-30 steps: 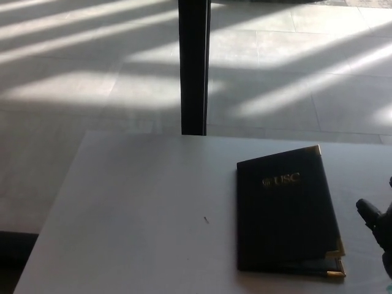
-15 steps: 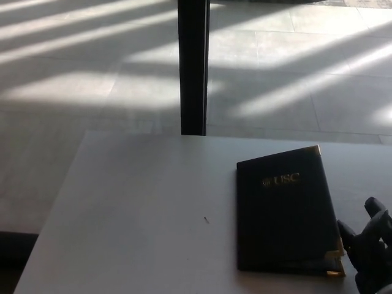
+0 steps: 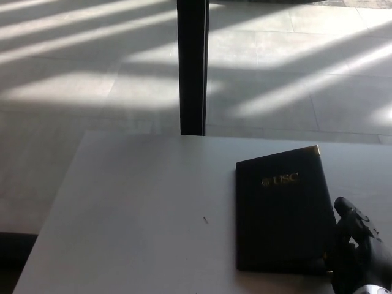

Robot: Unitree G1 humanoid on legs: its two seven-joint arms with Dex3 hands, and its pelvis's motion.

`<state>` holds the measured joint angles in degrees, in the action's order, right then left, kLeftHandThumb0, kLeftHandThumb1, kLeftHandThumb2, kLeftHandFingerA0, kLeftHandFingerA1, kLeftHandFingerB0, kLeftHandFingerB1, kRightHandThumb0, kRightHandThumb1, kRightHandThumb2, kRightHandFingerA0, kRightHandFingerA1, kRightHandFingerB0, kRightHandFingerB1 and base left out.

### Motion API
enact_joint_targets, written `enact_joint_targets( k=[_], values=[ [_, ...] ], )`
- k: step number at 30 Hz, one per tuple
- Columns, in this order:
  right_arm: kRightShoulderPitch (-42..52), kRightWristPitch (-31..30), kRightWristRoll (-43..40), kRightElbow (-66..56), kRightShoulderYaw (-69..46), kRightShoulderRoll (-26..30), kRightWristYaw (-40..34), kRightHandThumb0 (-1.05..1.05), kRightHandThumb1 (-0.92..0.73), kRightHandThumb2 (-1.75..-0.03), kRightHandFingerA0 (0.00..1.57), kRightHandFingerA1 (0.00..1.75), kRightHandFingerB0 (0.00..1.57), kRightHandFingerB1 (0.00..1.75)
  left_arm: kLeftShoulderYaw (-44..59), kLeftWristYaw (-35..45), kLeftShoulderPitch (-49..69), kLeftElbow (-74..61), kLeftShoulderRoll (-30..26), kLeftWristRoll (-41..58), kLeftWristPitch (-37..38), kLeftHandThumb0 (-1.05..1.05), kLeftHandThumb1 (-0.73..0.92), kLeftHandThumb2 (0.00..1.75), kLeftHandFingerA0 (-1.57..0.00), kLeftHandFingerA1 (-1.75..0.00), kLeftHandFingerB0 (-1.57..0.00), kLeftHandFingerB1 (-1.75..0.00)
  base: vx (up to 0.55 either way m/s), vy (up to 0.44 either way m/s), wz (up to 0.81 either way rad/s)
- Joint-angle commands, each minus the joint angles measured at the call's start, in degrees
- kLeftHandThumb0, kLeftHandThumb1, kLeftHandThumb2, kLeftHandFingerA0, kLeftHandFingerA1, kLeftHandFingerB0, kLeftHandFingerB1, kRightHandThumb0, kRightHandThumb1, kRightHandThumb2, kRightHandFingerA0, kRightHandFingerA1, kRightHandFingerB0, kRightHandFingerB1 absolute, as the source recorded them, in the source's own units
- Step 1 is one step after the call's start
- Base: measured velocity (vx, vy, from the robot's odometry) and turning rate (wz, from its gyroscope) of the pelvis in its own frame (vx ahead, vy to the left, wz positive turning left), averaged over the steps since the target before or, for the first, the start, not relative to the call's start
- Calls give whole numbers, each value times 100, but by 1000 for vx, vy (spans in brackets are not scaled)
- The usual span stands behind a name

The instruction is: There is a diary kept infront of the robot and the robot uses its right hand to grab its cover and puses it to the left to open it.

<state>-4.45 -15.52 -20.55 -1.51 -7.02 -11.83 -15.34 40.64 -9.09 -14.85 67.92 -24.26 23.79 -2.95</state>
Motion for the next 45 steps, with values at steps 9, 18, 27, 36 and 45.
enact_joint_targets(
  k=[9, 18, 27, 36, 45],
  values=[
    [447, 358, 448, 102, 1067, -640, -292, -73, -91, -75, 38, 56, 24, 43, -75, -49, 83, -35, -116, 57, -46, -99, 88, 167, -63, -135, 0, -93, 0, 0, 0],
    [-15, 387, 251, -26, 1186, -810, -567, -73, -92, -78, 33, 57, 19, 43, -169, -30, 44, -62, -87, 29, -24, -103, 90, 171, -62, -138, 0, -96, 0, 0, 0],
    [-902, 204, 200, -416, 1308, -922, -834, -73, -92, -77, 33, 61, 21, 46, -286, -78, 29, -6, -92, -44, 15, -103, 90, 171, -63, -137, -1, -96, 0, 0, 0],
    [-1222, 49, 182, -613, 1617, -1087, -1019, -74, -92, -78, 33, 60, 21, 46, -317, -64, -1, -11, -101, -28, 6, -105, 90, 172, -66, -140, 0, -97, 0, 0, 0],
    [-986, 168, 133, -412, 1945, -1080, -1004, -70, -92, -81, 32, 61, 21, 48, -381, -15, -42, -7, -128, -44, -21, -91, 80, 161, -57, -127, 0, -88, 0, 0, 0]
  ],
)
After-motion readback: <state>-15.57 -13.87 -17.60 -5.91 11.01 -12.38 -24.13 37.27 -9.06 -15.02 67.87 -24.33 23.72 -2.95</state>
